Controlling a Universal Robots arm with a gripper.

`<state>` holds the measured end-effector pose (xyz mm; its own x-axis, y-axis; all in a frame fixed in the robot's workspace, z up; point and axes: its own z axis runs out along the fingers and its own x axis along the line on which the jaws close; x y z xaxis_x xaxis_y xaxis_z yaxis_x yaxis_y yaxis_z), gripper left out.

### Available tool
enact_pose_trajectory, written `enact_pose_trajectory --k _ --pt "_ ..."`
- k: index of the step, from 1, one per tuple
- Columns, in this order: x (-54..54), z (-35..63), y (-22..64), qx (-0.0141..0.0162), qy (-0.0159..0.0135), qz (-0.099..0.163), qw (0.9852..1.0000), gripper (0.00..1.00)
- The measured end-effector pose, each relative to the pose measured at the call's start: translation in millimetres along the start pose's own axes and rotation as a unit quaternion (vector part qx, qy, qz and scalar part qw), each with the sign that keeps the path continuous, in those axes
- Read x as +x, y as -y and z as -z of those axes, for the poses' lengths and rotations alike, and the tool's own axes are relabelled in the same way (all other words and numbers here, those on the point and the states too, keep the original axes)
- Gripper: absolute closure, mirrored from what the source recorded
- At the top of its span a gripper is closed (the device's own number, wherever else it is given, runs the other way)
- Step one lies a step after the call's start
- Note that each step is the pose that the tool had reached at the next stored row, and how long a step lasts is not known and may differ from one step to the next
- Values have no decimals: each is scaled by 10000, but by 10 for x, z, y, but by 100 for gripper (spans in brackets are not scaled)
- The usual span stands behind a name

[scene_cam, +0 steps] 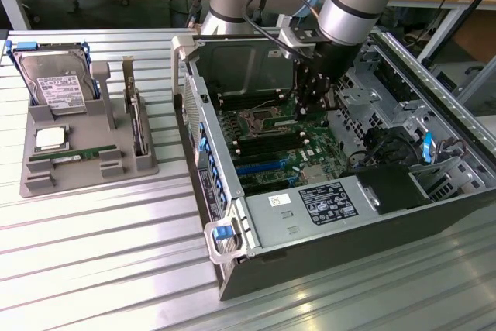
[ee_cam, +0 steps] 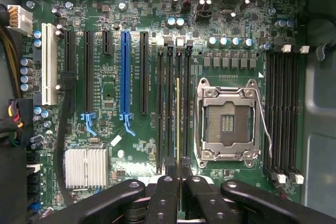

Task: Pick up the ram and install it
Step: 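Insert the ram into the slot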

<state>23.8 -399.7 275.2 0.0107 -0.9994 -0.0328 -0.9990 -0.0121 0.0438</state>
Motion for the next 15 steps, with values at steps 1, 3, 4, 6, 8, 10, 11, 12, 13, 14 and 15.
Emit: enact_pose_trajectory --k 1,3,4,6,8,10,11,12,13,14,15 --pt "0 -4 0 0 0 0 10000 87" --pt "0 -14 1 0 0 0 10000 87" --pt "1 -20 1 0 0 0 10000 87" --pt "1 -28 1 0 0 0 10000 87" --pt "1 -38 2 0 0 0 10000 87" --pt "1 -43 2 0 0 0 10000 87" --pt "2 -49 2 0 0 0 10000 87" --pt "2 -52 2 0 0 0 10000 87" --pt "2 -55 2 0 0 0 10000 87" --pt "2 -62 3 0 0 0 10000 87" --pt "2 -70 3 0 0 0 10000 87"
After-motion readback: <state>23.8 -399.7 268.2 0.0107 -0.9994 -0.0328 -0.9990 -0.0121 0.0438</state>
